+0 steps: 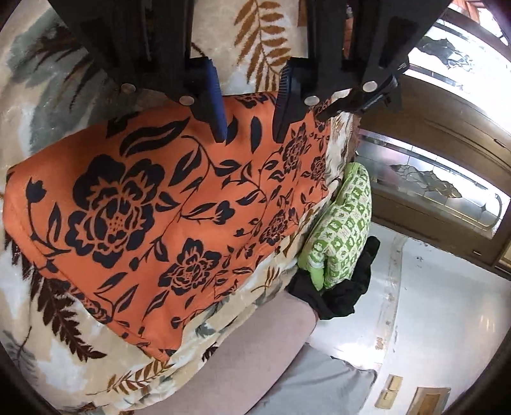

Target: Fold small clothes

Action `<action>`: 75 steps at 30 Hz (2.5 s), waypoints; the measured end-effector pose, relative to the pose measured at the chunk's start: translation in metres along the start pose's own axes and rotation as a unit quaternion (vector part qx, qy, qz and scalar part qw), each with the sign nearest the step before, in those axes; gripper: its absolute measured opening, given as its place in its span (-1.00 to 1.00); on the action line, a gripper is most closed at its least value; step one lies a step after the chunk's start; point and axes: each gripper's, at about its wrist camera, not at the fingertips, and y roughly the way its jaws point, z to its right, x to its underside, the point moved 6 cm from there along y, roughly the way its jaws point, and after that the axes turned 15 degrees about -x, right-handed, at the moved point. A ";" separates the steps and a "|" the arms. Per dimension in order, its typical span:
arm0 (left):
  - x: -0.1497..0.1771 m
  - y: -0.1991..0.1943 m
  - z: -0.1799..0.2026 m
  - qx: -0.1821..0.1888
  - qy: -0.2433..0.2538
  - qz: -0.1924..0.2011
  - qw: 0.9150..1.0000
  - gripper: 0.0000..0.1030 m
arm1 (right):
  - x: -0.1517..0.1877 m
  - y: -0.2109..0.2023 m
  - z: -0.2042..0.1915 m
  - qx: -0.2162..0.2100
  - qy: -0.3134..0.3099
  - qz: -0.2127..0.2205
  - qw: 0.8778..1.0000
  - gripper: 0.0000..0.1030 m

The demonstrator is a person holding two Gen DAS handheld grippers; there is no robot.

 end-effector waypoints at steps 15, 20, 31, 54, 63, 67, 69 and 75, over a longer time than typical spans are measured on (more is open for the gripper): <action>-0.019 -0.017 0.041 0.000 0.038 0.094 0.995 -0.65 | -0.008 -0.006 0.013 0.028 0.000 0.015 1.000 -0.39; -0.008 -0.061 0.105 -0.008 0.138 0.162 0.977 -0.68 | -0.019 -0.031 0.023 0.017 0.029 0.054 0.998 -0.39; 0.147 -0.064 0.267 -0.009 0.408 0.193 0.892 -0.71 | -0.056 -0.131 0.063 0.008 0.103 0.185 0.977 -0.39; 0.106 -0.040 0.155 -0.043 0.437 0.202 0.875 0.52 | -0.053 -0.108 -0.007 -0.049 -0.043 0.129 0.989 -0.30; 0.123 0.002 0.135 -0.063 0.473 0.147 0.866 0.52 | -0.043 -0.093 0.043 0.178 -0.019 0.075 0.981 -0.57; 0.113 -0.019 0.143 -0.028 0.467 0.160 0.869 0.52 | -0.059 -0.094 -0.009 0.158 -0.100 0.106 0.977 -0.52; 0.103 -0.024 0.146 -0.010 0.452 0.162 0.877 0.52 | -0.075 -0.076 -0.018 0.171 -0.117 0.092 0.974 -0.52; 0.098 0.000 0.145 -0.013 0.437 0.111 0.892 0.52 | -0.136 0.009 0.009 0.220 -0.076 0.018 0.972 -0.52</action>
